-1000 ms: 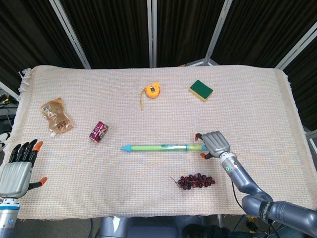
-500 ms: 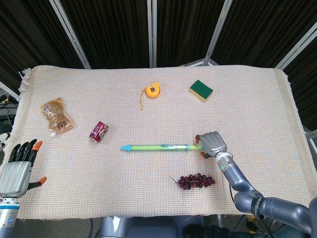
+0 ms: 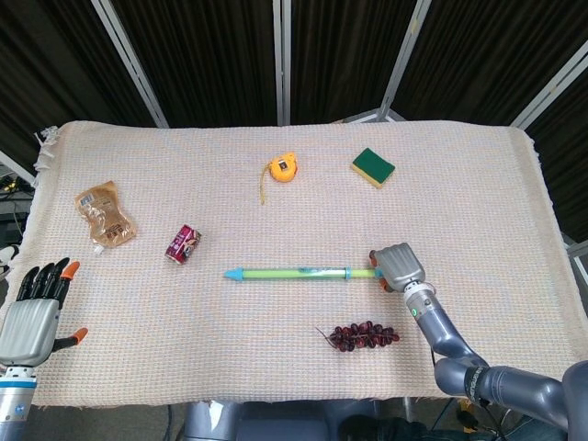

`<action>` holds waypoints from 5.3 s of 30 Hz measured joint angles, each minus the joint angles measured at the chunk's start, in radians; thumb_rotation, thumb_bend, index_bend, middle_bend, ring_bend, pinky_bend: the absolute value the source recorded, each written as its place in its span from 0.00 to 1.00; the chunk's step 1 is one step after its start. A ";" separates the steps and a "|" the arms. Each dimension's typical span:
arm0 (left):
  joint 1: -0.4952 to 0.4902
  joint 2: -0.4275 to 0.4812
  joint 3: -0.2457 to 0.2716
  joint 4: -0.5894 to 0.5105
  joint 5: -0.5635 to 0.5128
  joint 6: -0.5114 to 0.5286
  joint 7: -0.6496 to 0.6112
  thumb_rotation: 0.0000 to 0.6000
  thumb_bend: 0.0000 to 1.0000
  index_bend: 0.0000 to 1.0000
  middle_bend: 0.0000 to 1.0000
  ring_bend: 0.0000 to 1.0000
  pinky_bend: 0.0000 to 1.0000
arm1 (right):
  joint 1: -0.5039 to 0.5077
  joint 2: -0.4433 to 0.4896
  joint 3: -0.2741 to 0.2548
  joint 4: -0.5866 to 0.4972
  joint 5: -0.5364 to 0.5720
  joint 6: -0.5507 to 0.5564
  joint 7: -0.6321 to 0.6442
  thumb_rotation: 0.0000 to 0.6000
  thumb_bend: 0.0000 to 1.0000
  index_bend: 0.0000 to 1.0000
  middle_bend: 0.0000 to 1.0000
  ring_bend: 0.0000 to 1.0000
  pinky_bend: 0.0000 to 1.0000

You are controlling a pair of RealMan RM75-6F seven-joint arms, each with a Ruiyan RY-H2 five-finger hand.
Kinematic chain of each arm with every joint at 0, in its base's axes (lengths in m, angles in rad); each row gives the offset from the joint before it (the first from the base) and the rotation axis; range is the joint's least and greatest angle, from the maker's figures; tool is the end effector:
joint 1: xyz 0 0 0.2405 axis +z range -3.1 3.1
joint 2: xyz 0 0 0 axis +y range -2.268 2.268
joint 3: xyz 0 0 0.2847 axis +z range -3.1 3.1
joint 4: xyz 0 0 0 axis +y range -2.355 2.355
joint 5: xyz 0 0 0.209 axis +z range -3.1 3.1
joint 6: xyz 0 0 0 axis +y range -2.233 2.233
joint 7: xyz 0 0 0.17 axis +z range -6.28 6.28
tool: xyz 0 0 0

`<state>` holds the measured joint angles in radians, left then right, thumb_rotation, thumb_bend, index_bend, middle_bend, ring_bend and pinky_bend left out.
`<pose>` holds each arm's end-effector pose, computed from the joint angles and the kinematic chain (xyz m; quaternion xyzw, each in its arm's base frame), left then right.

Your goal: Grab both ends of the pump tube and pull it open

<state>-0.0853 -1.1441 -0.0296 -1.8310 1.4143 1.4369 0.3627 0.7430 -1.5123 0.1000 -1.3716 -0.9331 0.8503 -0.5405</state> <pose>-0.3055 0.1999 0.1388 -0.6214 -0.3920 -0.3159 0.6003 -0.2339 -0.3942 -0.0223 0.7766 -0.3569 0.2191 0.4706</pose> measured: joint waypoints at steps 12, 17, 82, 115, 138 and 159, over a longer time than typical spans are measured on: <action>-0.004 0.000 0.003 0.001 -0.005 -0.002 -0.001 1.00 0.00 0.00 0.00 0.00 0.00 | 0.004 -0.020 -0.007 0.027 0.006 0.005 0.000 1.00 0.29 0.54 1.00 1.00 1.00; -0.006 -0.003 0.004 0.002 -0.008 -0.004 0.004 1.00 0.00 0.00 0.00 0.00 0.00 | 0.004 -0.025 -0.009 0.031 0.007 0.005 0.004 1.00 0.36 0.63 1.00 1.00 1.00; -0.673 -0.638 -0.195 0.559 -0.332 -0.642 -0.137 1.00 0.24 0.47 0.90 0.88 1.00 | 0.037 0.100 0.004 -0.182 0.191 0.052 0.010 1.00 0.48 0.69 1.00 1.00 1.00; -0.646 -0.514 -0.142 0.475 -0.343 -0.590 -0.128 1.00 0.44 0.80 0.90 0.88 1.00 | -0.028 0.232 -0.001 -0.223 0.098 0.108 0.114 1.00 0.49 0.70 1.00 1.00 1.00; -0.598 -0.417 -0.091 0.464 -0.336 -0.578 -0.157 1.00 0.44 0.82 0.90 0.88 1.00 | -0.112 0.360 0.003 -0.215 -0.002 0.140 0.197 1.00 0.49 0.71 1.00 1.00 1.00; -0.587 -0.417 -0.086 0.494 -0.337 -0.582 -0.174 1.00 0.43 0.73 0.90 0.88 1.00 | -0.126 0.356 0.011 -0.193 0.006 0.122 0.187 1.00 0.27 0.32 1.00 1.00 1.00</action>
<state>-0.6726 -1.5613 -0.1151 -1.3370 1.0769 0.8549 0.1884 0.6173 -1.1559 0.1112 -1.5647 -0.9275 0.9724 -0.3537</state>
